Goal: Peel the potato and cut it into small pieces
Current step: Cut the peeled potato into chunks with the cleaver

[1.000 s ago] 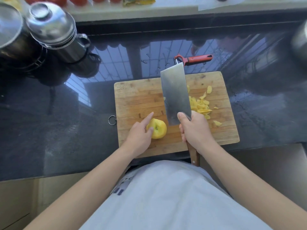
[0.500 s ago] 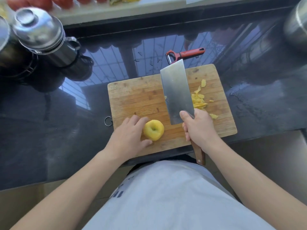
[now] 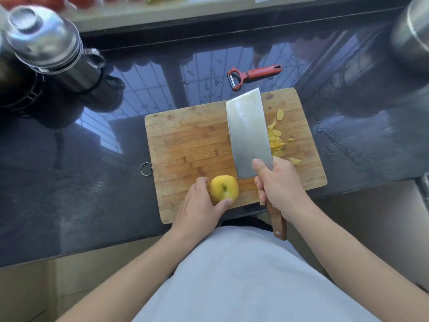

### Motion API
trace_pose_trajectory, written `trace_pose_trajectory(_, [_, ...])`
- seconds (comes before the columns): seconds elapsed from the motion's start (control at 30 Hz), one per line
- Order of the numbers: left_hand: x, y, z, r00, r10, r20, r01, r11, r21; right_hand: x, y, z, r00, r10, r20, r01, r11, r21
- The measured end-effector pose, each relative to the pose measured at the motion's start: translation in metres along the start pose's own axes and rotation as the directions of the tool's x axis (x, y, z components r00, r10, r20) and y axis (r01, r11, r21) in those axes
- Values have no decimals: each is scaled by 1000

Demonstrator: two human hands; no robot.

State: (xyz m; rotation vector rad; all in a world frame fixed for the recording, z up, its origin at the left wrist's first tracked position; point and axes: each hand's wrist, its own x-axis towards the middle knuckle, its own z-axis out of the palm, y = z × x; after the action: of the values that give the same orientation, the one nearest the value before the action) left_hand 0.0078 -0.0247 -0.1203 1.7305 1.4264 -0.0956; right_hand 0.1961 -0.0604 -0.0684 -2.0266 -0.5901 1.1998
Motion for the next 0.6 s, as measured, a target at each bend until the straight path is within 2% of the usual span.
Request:
trace_pose_trajectory(0.1, [2,-14,-9,990,140,29,-143,981,128,-7,5,4,1000,9,25,-8,999,-49])
trace_pose_trajectory(0.2, [10,-21,-9,973,230,18,-231,966,116,-12,13,9,1000,-7,13,8,995,-104])
trace_pose_trajectory(0.37, [13,-25,2,961,274,-46,-274,962,7,-15,24,17,1000,13,-3,-14,990,-142])
trace_pose_trajectory(0.6, [12,-25,6,955,280,-95,-282,959,-16,-18,28,22,1000,14,-24,-18,986,-163])
